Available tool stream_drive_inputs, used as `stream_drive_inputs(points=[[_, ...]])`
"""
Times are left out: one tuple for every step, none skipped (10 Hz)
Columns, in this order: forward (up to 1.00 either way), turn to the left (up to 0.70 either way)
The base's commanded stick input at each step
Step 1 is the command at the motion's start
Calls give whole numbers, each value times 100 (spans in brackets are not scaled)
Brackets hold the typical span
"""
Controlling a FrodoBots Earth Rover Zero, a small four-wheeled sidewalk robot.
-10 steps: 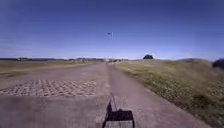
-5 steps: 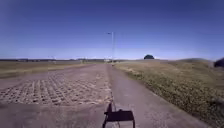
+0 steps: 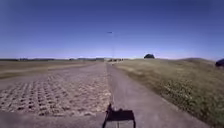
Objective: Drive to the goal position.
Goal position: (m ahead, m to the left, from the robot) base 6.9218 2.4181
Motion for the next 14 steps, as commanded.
stream_drive_inputs(points=[[70, -35], [70, -35], [70, -35], [70, -35], [70, -35], [70, -35], [70, -35], [70, -35], [70, -29], [70, -13], [70, 0], [70, 0], [70, 0], [70, 0]])
